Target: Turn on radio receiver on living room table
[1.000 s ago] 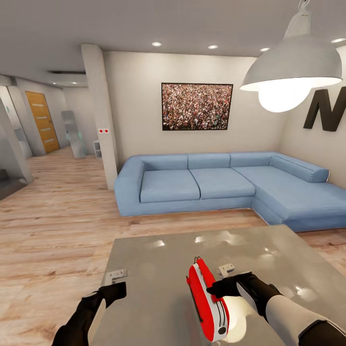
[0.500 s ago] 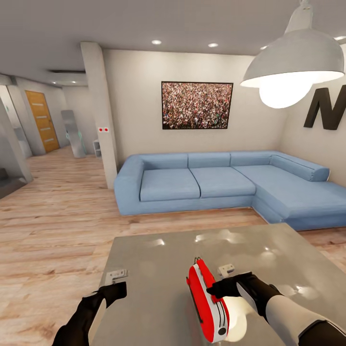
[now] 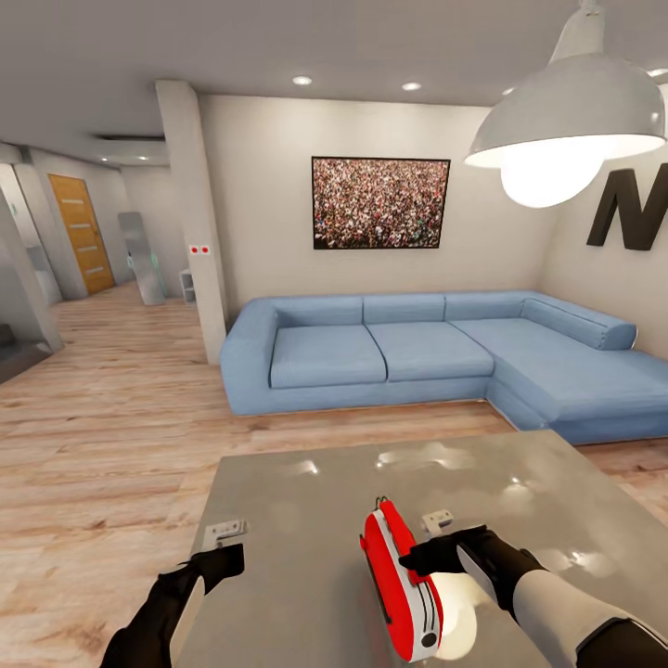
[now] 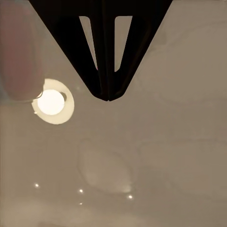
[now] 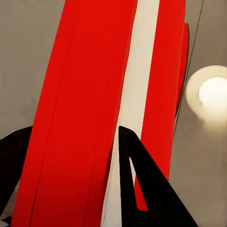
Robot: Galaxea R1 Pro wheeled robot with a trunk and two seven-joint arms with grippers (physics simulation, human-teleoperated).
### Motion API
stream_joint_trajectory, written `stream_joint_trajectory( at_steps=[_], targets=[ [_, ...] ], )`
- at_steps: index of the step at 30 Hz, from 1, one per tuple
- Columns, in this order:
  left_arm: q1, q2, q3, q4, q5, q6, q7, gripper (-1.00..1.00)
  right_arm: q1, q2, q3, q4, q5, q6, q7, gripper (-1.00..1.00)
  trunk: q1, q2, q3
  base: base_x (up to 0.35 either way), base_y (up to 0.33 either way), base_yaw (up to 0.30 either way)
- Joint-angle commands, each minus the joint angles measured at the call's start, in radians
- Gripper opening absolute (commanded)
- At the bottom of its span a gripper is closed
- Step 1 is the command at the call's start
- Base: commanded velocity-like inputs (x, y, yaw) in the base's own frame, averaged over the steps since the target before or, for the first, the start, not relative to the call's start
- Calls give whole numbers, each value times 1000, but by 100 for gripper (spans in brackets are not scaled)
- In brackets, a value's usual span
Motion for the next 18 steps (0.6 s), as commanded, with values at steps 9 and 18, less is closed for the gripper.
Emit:
stream_joint_trajectory(
  at_steps=[9,18],
  targets=[
    [0,0,0,0,-1,-1,1,-100,0,0,-2,9,-3,-2,0,-100,35,-63,-28,0,0,0],
    [0,0,0,0,-1,0,0,-100,0,0,-2,10,-3,-2,0,-100,61,-112,-50,0,0,0]
  ],
)
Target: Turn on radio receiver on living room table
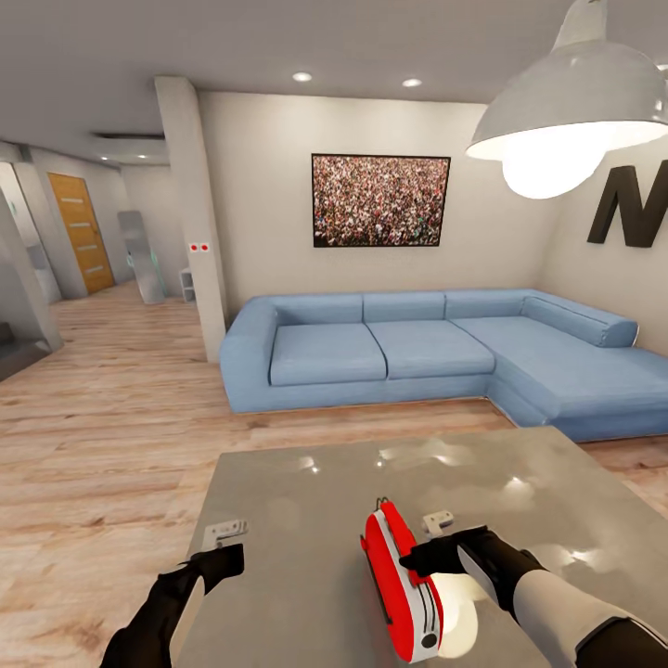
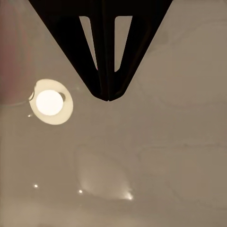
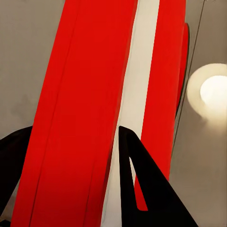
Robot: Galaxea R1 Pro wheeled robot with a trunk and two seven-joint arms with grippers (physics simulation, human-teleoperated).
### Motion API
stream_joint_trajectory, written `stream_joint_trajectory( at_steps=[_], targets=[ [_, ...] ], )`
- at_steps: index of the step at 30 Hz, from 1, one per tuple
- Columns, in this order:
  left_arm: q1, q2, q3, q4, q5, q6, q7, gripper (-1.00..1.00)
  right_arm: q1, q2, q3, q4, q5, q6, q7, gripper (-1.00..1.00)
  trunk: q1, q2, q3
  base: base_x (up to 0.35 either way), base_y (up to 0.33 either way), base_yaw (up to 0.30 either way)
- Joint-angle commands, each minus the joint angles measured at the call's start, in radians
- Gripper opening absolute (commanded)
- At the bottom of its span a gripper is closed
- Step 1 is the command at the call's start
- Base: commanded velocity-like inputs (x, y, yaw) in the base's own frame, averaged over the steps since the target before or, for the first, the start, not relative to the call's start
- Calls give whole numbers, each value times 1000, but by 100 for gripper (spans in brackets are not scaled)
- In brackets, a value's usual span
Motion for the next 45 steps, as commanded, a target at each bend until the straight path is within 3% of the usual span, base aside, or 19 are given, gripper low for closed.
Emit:
stream_joint_trajectory(
  at_steps=[1,42,43,45],
  targets=[
    [0,0,0,0,0,0,0,-100,1,0,-1,1,2,0,0,-100,0,0,0,0,0,0],
    [0,-1,0,0,0,-1,0,-100,1,2,-1,15,2,-3,0,-100,12,-21,-10,0,0,0],
    [0,-1,0,0,0,-1,0,-100,1,2,-1,15,2,-3,0,100,12,-21,-10,0,0,0],
    [0,-1,0,0,-1,-1,0,-100,1,2,-1,16,2,-3,0,100,12,-21,-10,0,0,0]
  ],
)
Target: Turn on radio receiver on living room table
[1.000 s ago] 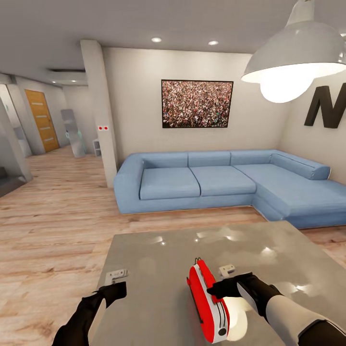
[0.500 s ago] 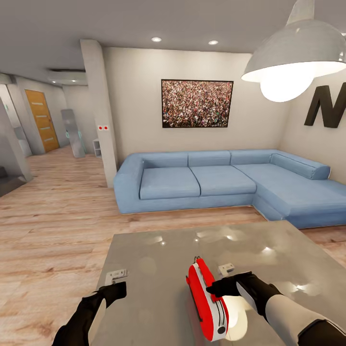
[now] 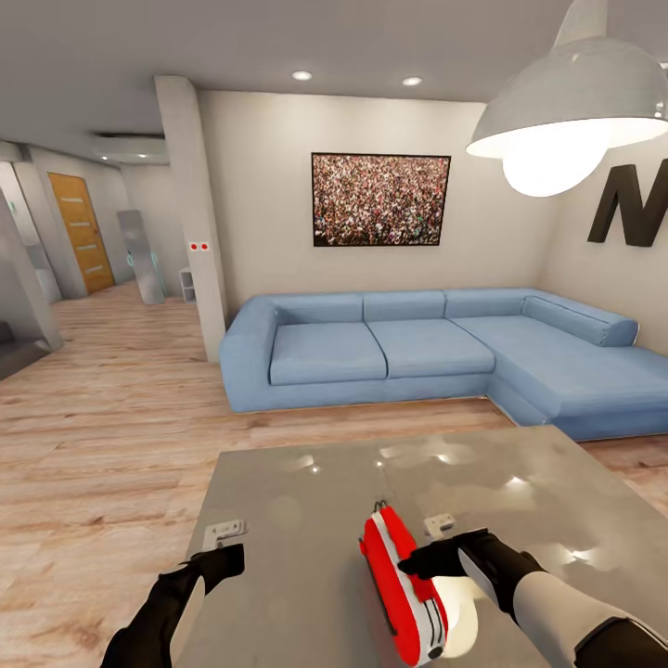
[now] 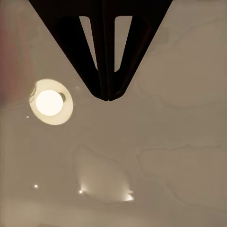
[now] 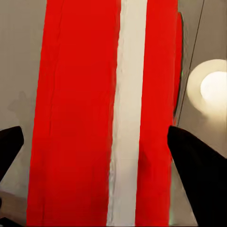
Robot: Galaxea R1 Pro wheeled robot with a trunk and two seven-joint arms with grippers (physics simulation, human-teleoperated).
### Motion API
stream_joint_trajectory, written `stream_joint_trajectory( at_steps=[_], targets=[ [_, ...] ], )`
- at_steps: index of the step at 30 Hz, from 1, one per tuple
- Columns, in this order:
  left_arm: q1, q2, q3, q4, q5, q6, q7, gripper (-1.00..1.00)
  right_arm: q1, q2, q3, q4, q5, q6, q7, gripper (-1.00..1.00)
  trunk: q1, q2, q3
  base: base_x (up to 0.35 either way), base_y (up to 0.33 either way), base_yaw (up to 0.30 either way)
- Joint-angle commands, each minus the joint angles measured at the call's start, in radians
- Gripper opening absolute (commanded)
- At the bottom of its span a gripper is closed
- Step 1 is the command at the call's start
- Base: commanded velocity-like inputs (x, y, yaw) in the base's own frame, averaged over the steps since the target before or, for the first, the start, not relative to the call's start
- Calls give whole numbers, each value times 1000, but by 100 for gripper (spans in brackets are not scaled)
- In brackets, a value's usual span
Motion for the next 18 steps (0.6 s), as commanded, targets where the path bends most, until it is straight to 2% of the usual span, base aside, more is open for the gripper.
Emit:
stream_joint_trajectory(
  at_steps=[1,18],
  targets=[
    [0,0,0,0,0,0,0,-100,0,0,0,0,0,0,0,100,0,0,0,0,0,0],
    [0,0,-4,0,-3,1,-2,-100,0,0,0,0,1,0,-2,100,0,0,0,0,0,0]
  ],
)
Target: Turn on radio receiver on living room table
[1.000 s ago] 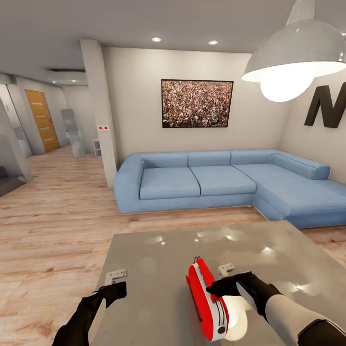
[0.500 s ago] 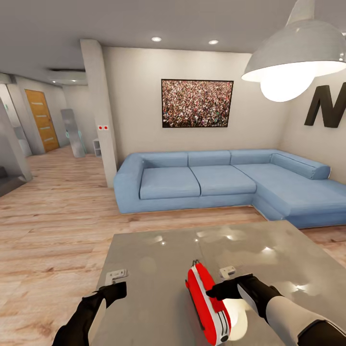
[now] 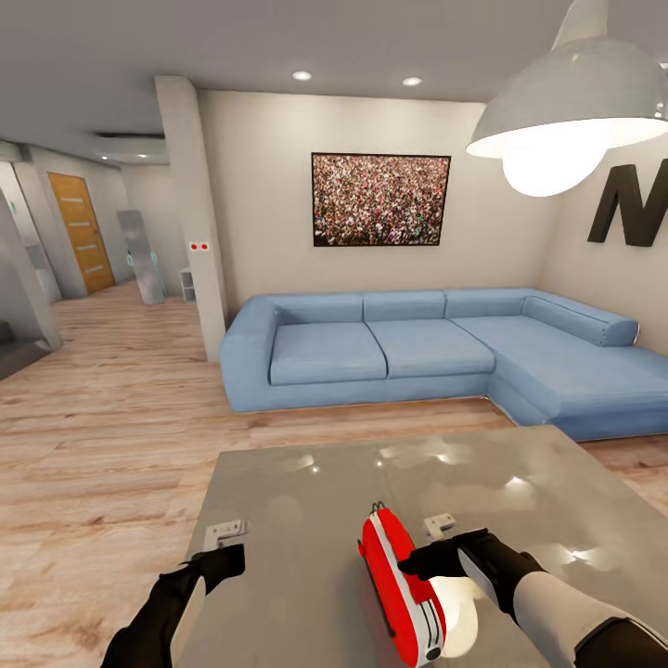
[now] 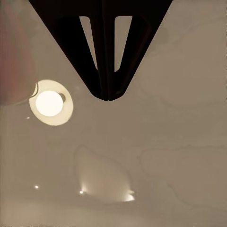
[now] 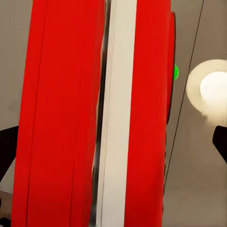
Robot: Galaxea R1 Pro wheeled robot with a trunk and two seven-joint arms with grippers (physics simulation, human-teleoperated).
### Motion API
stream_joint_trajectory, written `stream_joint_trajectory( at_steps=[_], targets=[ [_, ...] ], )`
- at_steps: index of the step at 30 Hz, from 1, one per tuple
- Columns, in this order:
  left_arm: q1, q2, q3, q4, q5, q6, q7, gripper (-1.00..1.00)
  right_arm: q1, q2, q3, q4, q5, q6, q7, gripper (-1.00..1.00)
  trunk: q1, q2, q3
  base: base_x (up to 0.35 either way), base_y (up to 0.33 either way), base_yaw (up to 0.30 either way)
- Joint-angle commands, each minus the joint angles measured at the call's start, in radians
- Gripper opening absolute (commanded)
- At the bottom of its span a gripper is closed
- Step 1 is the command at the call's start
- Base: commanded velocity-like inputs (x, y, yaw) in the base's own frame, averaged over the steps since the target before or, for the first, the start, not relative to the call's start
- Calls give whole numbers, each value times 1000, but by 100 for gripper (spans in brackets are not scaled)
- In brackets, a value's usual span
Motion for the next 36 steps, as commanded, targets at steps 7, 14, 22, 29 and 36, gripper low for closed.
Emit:
stream_joint_trajectory(
  at_steps=[7,14,22,29,36],
  targets=[
    [0,0,0,0,-1,0,0,-100,0,0,-1,0,0,-1,-11,100,-8,14,6,0,0,0],
    [0,2,-2,0,-1,0,1,-100,0,0,-1,0,-1,-2,-12,100,-35,63,28,0,0,0],
    [0,4,-2,0,-2,0,1,-100,0,0,-1,0,-1,-2,-12,100,-65,119,53,0,0,0],
    [0,4,-3,0,-3,0,1,-100,0,0,-1,0,-1,-2,-12,100,-92,168,75,-141,-82,0],
    [0,4,-3,0,-3,0,1,-100,0,0,-1,0,-1,-2,-12,100,-119,217,97,-269,-166,0]
  ],
)
